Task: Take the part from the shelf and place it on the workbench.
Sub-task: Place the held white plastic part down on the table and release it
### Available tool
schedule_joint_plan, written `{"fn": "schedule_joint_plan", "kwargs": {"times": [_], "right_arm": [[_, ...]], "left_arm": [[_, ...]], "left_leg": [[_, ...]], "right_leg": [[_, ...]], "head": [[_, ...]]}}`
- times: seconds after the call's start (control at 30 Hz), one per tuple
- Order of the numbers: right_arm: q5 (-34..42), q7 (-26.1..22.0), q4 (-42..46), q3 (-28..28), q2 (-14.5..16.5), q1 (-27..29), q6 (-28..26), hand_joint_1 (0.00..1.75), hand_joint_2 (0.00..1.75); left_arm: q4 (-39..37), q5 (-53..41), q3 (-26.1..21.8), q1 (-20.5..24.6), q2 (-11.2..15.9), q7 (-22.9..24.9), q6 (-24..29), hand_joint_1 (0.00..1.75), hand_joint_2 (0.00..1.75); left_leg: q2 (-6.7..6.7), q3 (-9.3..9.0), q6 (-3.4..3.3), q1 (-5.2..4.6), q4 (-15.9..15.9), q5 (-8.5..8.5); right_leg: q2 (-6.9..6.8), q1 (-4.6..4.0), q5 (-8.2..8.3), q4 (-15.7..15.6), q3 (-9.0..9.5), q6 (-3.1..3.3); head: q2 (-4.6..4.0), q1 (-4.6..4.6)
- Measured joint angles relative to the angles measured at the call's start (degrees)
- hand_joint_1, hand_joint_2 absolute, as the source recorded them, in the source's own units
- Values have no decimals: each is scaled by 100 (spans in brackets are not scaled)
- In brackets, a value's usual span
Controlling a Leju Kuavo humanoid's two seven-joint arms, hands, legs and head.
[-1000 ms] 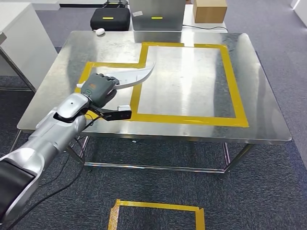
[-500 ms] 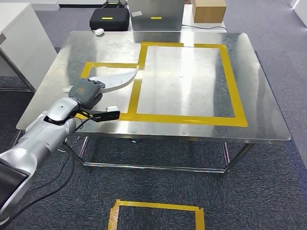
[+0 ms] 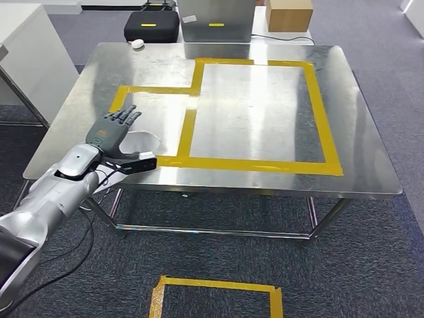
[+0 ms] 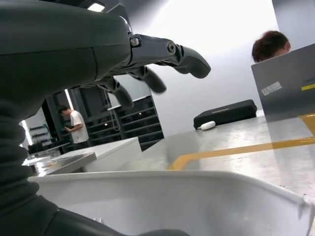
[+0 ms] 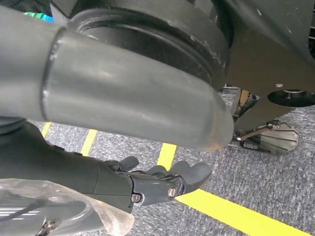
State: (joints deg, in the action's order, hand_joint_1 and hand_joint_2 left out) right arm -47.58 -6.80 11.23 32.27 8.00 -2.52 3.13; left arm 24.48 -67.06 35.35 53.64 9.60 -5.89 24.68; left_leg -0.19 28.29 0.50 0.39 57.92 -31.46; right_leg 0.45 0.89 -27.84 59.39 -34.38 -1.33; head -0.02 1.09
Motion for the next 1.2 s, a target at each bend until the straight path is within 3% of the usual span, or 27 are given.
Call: {"fn": "schedule_joint_plan", "kwargs": {"times": [0.23,0.3,0.37,0.43,0.5,0.57,0.6,0.67,0.73,0.8,0.87,0.9,1.0,1.03,1.07,1.1,1.13,1.2], "right_arm": [[0,22,0,3,1,-1,-1,0,0],[0,23,-3,3,5,-2,-1,0,0],[-2,23,-7,3,8,-11,0,0,0],[-9,24,-7,3,5,-22,7,0,0],[-29,32,-7,4,3,-14,15,0,0],[-47,41,-7,5,2,3,17,0,0],[-50,42,-7,5,2,6,17,0,0],[-50,41,-7,5,3,-2,17,0,0],[-51,40,-19,5,24,-19,23,0,0],[-55,42,-30,7,36,-31,22,0,0],[-58,42,-29,10,22,-33,17,0,0],[-59,40,-28,11,17,-34,16,0,0],[-66,40,-30,12,13,-35,21,0,0],[-70,40,-31,12,13,-34,22,0,0],[-74,40,-31,13,13,-34,24,0,0],[-78,40,-31,13,12,-34,25,0,0],[-80,40,-31,14,12,-35,27,0,0],[-86,40,-31,15,20,-37,36,0,0]], "left_arm": [[-49,25,-32,-7,-9,-13,-4,0,0],[-59,31,-40,-9,-5,-36,-3,0,0],[-63,40,-71,-6,-13,-85,-1,0,0],[-64,49,-109,14,-39,-139,7,0,0],[-67,61,-133,13,-63,-196,17,0,0],[-70,69,-145,-21,-85,-248,27,0,0],[-70,70,-149,-35,-96,-266,31,0,0],[-70,68,-159,-44,-111,-288,39,0,0],[-70,68,-178,-33,-108,-297,55,0,0],[-70,70,-198,-36,-104,-310,75,0,0],[-70,71,-219,-59,-104,-325,87,0,0],[-70,73,-230,-67,-101,-331,91,0,0],[-70,97,-263,-70,-94,-367,126,0,0],[-70,104,-268,-77,-94,-395,145,0,0],[-69,111,-272,-86,-95,-428,174,0,0],[-63,127,-275,-95,-96,-472,221,0,0],[-47,154,-282,-99,-97,-518,283,0,0],[33,244,-322,-96,-99,-621,447,0,0]], "left_leg": [[-1,0,-5,0,9,-6],[-4,4,-63,-21,1,27],[12,-75,-170,-5,-209,184],[43,-162,-246,29,-455,336],[64,-166,-260,29,-497,366],[72,-162,-227,43,-464,343],[72,-161,-192,62,-432,318],[69,-140,-87,112,-311,227],[60,-30,35,132,-107,112],[47,90,107,126,52,58],[43,139,135,149,130,3],[44,187,137,160,238,-102],[43,561,80,127,1191,-712],[42,684,40,95,1529,-861],[40,738,-8,55,1714,-904],[39,699,-64,6,1695,-835],[38,551,-126,-50,1453,-669],[40,110,-269,-169,664,-342]], "right_leg": [[0,13,9,-13,1,-7],[-1,40,63,-72,17,-55],[-2,42,78,-139,6,-104],[0,29,-95,121,-149,-111],[0,47,-355,806,-472,-130],[-9,93,-378,1246,-707,-181],[-18,122,-240,1169,-689,-216],[-54,172,82,600,-434,-312],[-45,183,158,215,-224,-341],[-8,163,72,223,-218,-223],[-4,144,45,255,-274,-88],[-5,131,62,256,-299,-42],[-8,57,134,249,-391,78],[-9,24,159,248,-426,105],[-9,-5,187,248,-461,129],[-10,-29,217,248,-494,146],[-9,-48,249,248,-523,156],[-14,-69,322,245,-565,157]], "head": [[0,0],[0,-9],[0,-20],[0,-10],[0,-1],[0,-3],[0,-3],[0,-1],[0,33],[0,28],[0,-27],[0,-46],[0,-103],[0,-110],[0,-110],[0,-110],[0,-110],[0,-109]]}}
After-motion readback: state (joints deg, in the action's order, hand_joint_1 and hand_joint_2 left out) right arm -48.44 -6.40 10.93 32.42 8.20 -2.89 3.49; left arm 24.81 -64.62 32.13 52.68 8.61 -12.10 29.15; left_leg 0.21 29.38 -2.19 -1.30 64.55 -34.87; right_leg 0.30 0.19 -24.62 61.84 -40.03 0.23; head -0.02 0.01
